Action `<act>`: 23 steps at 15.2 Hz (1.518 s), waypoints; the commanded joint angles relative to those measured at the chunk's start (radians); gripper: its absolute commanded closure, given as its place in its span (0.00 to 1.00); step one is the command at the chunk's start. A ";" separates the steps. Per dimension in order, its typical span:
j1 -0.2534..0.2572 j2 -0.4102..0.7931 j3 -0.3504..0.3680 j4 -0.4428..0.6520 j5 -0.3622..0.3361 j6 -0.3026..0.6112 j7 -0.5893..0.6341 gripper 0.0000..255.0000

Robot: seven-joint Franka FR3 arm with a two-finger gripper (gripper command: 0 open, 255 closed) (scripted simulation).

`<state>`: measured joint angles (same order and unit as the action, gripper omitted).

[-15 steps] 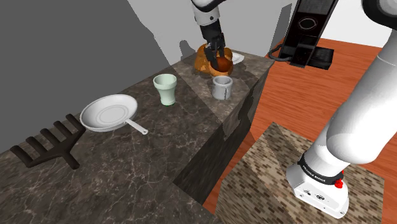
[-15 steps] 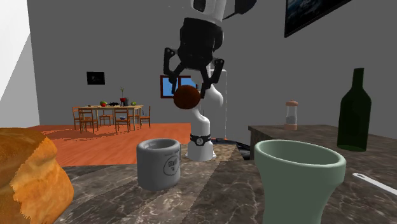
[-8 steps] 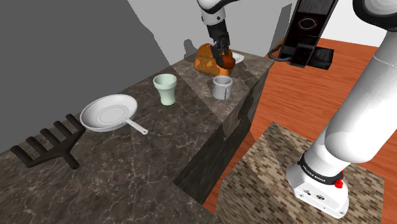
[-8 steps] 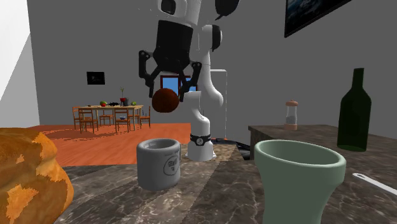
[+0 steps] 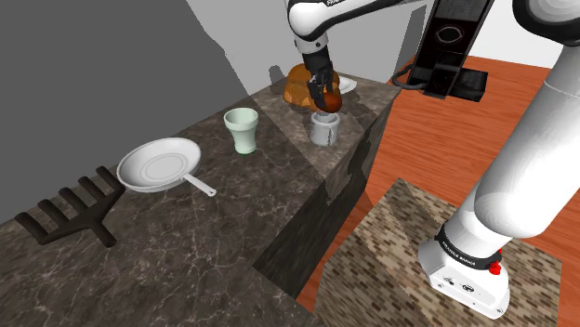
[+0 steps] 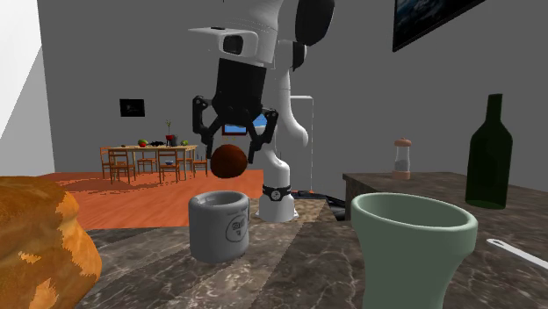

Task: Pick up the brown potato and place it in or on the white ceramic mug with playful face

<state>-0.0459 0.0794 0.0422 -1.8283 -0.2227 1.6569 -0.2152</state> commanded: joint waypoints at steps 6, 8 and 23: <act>-0.002 0.020 -0.001 -0.055 -0.003 0.074 0.014 1.00; -0.002 0.020 -0.001 -0.055 -0.004 0.074 0.014 1.00; 0.012 0.037 0.009 0.089 0.003 -0.054 0.009 0.00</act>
<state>-0.0351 0.1149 0.0506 -1.7516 -0.2199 1.6143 -0.2059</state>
